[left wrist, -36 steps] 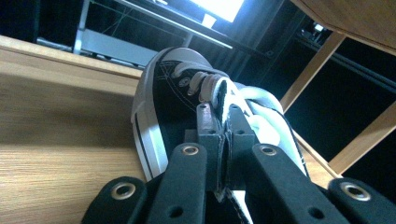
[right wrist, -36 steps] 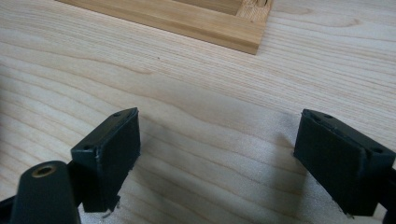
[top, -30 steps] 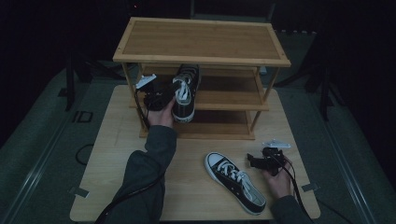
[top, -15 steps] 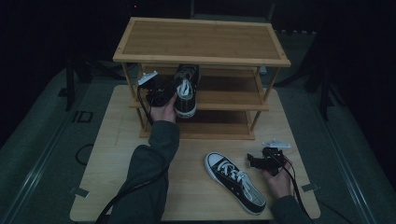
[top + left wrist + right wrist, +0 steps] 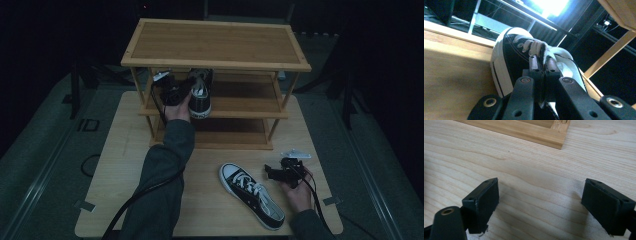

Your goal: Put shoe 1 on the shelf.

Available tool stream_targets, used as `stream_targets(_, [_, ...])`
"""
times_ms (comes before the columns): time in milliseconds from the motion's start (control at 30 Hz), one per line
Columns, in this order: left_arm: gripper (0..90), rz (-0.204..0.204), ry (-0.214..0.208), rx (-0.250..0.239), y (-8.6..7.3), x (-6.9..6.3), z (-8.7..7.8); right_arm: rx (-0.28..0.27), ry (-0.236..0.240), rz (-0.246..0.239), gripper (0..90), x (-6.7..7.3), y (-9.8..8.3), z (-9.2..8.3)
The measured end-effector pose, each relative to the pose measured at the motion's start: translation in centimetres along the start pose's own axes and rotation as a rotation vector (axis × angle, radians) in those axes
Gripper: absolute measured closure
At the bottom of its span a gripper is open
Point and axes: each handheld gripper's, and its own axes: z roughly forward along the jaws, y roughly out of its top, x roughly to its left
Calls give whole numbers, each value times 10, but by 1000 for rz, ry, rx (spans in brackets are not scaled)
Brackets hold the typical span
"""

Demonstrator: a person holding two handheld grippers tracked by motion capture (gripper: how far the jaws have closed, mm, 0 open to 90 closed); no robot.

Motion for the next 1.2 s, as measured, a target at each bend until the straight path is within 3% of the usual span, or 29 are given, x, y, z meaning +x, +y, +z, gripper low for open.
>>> stream_targets(133, [881, 18, 5, 10, 4, 2, 5, 1, -1, 0, 139, 0, 0, 0])
stream_targets(167, [881, 42, 8, 24, 5, 4, 6, 0, -1, 0, 138, 0, 0, 0])
stream_targets(267, [863, 27, 5, 22, 3, 6, 7, 0, 0, 0, 139, 0, 0, 0])
stream_targets(300, [828, 13, -11, -3, 2, 6, 6, 0, 0, 0, 139, 0, 0, 0])
stream_targets(400, [769, -1, -19, -18, 1, 4, 1, 1, 0, 0, 138, 0, 0, 0])
stream_targets(567, [706, 9, -22, -20, -2, 4, -4, 1, 0, -1, 139, 0, 0, 0])
stream_targets(600, [687, 25, -35, -10, -5, 3, -12, 1, 0, -1, 139, 0, 0, 0])
stream_targets(767, [651, 13, -61, -31, -8, 2, -19, 1, 0, 0, 139, 0, 0, 0])
stream_targets(900, [637, 59, -79, -34, -14, -2, -38, 1, 0, 0, 139, 0, 0, 0])
stream_targets(1167, [622, 88, -89, -54, -17, -5, -52, 1, 0, 0, 138, 0, 0, 0])
stream_targets(1200, [612, 107, -90, -56, -18, -5, -59, 1, 0, 0, 138, 0, 0, 0])
